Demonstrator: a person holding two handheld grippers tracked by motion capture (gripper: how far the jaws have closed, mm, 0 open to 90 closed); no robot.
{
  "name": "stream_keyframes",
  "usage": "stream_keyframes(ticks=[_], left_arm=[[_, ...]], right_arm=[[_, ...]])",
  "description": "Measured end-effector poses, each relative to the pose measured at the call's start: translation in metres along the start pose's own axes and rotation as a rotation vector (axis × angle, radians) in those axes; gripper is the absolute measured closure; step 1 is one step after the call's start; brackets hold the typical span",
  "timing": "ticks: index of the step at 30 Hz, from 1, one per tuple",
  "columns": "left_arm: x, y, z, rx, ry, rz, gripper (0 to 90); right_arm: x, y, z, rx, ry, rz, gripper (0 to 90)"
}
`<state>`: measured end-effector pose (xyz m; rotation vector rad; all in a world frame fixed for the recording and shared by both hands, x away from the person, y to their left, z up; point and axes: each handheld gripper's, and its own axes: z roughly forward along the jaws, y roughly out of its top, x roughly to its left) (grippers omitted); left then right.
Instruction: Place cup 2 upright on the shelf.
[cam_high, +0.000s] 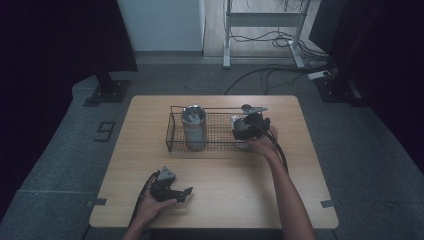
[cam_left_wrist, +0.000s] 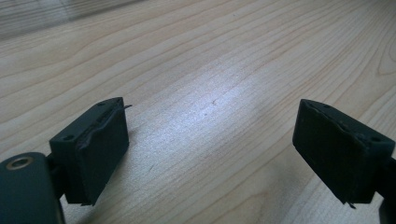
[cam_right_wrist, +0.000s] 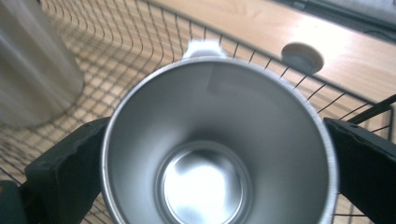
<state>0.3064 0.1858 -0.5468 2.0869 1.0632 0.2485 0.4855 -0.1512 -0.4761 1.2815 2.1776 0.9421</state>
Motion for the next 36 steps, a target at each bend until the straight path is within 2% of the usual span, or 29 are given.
stream_keyframes(ticks=[3,5,15,18,20,36], left_arm=[[0.000,0.000,0.000,-0.001,0.002,-0.001,10.7],[0.000,0.000,0.000,-0.001,0.002,-0.001,10.7],[0.000,0.000,0.000,0.001,-0.001,0.001,10.7],[0.000,-0.001,-0.001,-0.001,0.002,-0.002,10.7],[0.001,-0.001,-0.001,-0.001,0.002,-0.004,10.8],[0.001,-0.001,-0.001,-0.001,0.005,-0.007,10.7]], right_arm=[[-0.001,0.002,-0.006,-0.043,0.014,0.031,0.0],[-0.001,0.005,-0.011,-0.080,0.015,0.027,0.0],[-0.004,0.009,-0.035,-0.179,0.038,0.043,0.0],[-0.004,0.009,-0.047,-0.219,0.052,0.052,2.1],[-0.003,0.007,-0.053,-0.247,0.065,0.064,3.1],[-0.002,-0.034,-0.096,-0.309,0.126,0.052,10.9]])
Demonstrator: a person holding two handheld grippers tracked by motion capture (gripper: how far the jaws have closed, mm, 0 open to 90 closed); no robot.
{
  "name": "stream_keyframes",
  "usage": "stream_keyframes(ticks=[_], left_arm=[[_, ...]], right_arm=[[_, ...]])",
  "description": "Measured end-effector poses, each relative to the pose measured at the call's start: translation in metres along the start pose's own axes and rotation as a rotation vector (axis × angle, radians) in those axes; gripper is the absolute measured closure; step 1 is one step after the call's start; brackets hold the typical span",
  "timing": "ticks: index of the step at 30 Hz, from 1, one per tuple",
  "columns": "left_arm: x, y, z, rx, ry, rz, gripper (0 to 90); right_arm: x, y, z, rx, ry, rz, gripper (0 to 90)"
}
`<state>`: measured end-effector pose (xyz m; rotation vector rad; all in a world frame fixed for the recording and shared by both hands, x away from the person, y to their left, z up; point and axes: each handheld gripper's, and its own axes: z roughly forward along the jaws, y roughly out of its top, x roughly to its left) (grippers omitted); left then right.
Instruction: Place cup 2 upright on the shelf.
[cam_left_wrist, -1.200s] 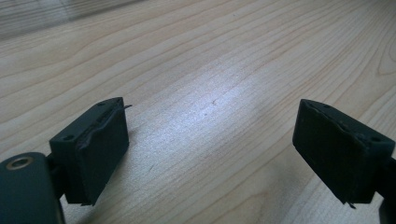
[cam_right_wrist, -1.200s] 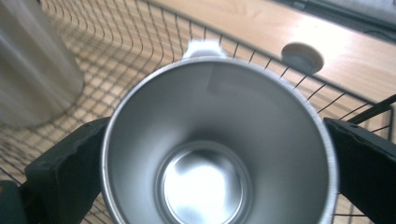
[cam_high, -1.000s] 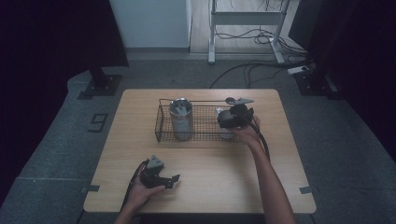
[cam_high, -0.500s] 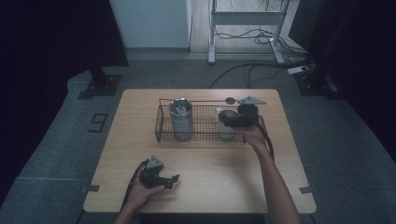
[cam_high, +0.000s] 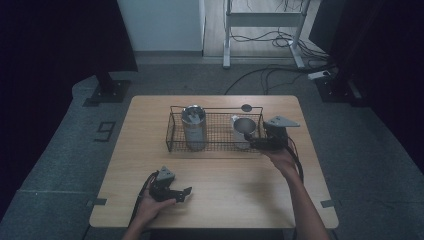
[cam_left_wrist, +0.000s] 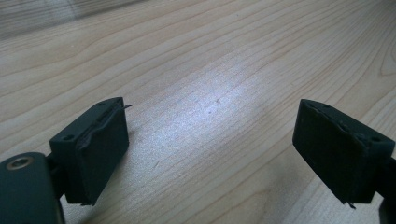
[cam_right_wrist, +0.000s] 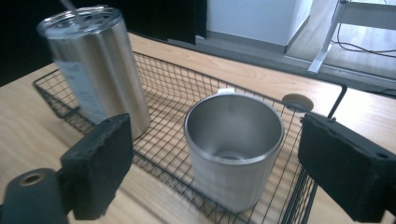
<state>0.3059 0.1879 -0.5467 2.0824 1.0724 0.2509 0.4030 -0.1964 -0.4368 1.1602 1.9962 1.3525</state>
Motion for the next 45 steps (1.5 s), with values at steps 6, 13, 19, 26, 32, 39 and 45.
stream_keyframes(ticks=[6,13,19,26,32,39,45], left_arm=[[0.000,0.000,0.000,-0.002,-0.003,-0.003,10.7],[0.001,0.000,0.000,-0.001,-0.006,-0.004,10.7],[0.001,0.000,0.000,-0.003,-0.005,-0.005,10.8],[0.001,0.000,0.000,-0.002,-0.003,0.000,10.7],[0.000,0.000,0.000,-0.001,0.000,0.003,10.7],[0.000,0.000,0.000,0.001,0.003,0.005,10.8],[-0.001,-0.001,0.000,0.003,0.008,0.010,10.7]], right_arm=[[0.004,-0.021,-0.019,-0.014,0.020,0.014,12.6],[0.008,-0.043,-0.032,-0.003,0.030,0.016,12.9],[0.008,-0.065,-0.042,0.011,0.029,0.036,13.2],[0.009,-0.097,-0.052,0.046,0.022,0.043,13.6],[0.009,-0.120,-0.054,0.084,0.019,0.053,13.7],[0.008,-0.122,-0.054,0.085,0.011,0.053,13.8],[0.007,-0.129,-0.051,0.117,-0.017,0.036,13.4]])
